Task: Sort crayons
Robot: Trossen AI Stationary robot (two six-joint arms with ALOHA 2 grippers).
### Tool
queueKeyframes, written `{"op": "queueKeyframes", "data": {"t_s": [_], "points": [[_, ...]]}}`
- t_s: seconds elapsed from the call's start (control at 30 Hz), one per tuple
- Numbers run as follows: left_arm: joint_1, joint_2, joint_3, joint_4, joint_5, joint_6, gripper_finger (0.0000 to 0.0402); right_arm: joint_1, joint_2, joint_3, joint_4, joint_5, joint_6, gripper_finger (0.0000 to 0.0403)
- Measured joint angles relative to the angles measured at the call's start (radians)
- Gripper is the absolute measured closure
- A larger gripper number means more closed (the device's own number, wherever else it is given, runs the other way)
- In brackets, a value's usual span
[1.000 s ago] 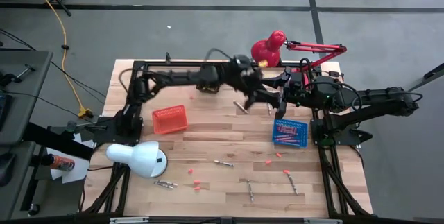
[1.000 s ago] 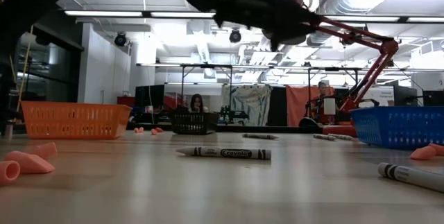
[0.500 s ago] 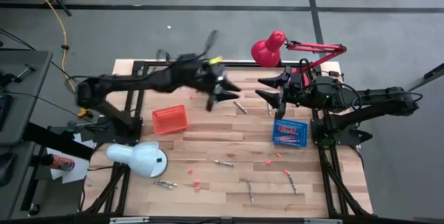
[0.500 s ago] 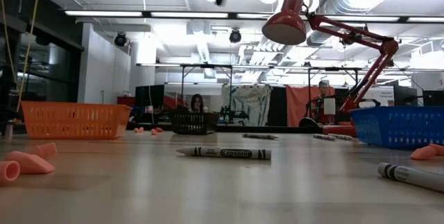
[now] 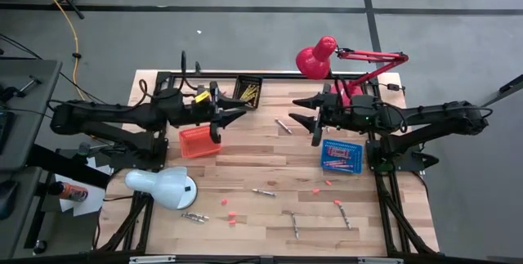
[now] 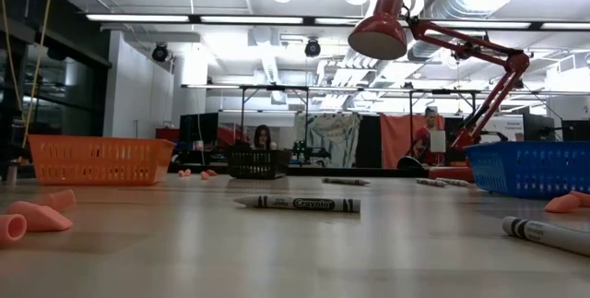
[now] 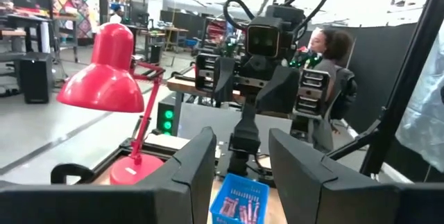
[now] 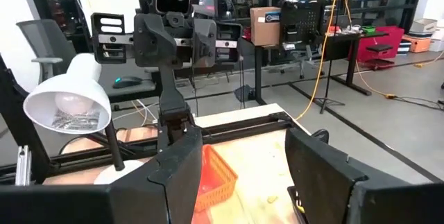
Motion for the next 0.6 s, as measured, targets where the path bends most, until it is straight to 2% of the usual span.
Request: {"op": "queueKeyframes", "data": {"t_s": [0.2, 0.3, 0.4, 0.6], "points": [[-0.002, 0.009, 0.0, 0.002, -0.002, 0.004, 0.028, 0.0, 0.0, 0.0, 0.003, 0.001, 0.045, 0.0203], [-0.002, 0.01, -0.001, 0.013, -0.002, 0.001, 0.028, -0.008, 0.027, 0.003, -0.036, 0.038, 0.19, 0.0203], [-0.002, 0.008, 0.0, 0.044, -0.002, -0.012, 0.028, -0.03, 0.104, 0.011, -0.143, 0.024, 0.326, 0.0203], [-0.001, 0.006, 0.0, 0.062, -0.002, -0.015, 0.028, -0.074, 0.324, 0.11, -0.384, -0.002, 0.332, 0.0203]]}}
